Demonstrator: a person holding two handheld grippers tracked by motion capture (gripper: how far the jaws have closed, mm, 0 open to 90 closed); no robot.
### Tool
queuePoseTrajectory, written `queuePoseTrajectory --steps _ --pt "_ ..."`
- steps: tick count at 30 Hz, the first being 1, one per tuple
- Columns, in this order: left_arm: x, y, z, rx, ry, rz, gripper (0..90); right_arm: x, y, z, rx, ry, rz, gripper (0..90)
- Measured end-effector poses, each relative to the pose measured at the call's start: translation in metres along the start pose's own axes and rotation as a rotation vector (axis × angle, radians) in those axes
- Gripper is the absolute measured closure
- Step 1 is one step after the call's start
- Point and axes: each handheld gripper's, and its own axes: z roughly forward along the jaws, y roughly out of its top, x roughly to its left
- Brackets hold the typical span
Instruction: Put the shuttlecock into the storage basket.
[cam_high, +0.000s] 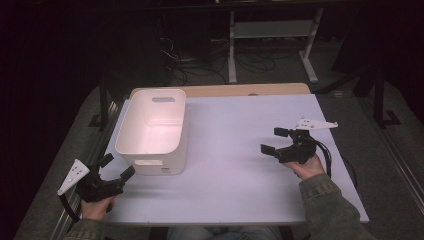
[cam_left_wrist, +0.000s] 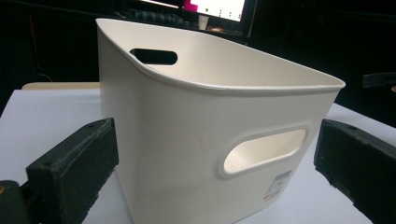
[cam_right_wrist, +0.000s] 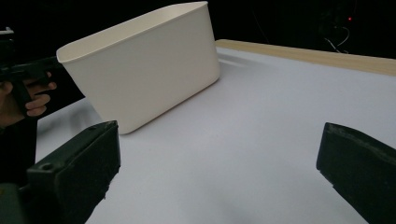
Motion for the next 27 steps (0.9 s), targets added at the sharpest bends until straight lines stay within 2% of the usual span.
queuePoseTrajectory --steps 3,15,21,24,27 --pt "0.0 0.0 0.0 -0.001 0.001 -0.001 0.0 -0.001 -0.005 -0.006 0.001 -0.014 -0.001 0.0" --pt "-0.001 0.0 0.0 -0.001 0.001 -0.007 0.0 -0.006 -0.024 -0.029 -0.06 -0.086 -0.016 0.0" --pt "0.0 0.0 0.0 -0.002 0.003 -0.008 0.0 -0.007 -0.031 -0.039 -0.073 -0.103 -0.017 0.0" --pt "0.0 0.0 0.0 0.0 0.001 -0.003 0.0 -0.008 -0.035 -0.044 -0.083 -0.12 -0.033 0.0" --pt "-0.001 0.0 0.0 0.001 0.003 -0.018 0.0 -0.007 -0.037 -0.047 -0.087 -0.125 -0.03 0.0"
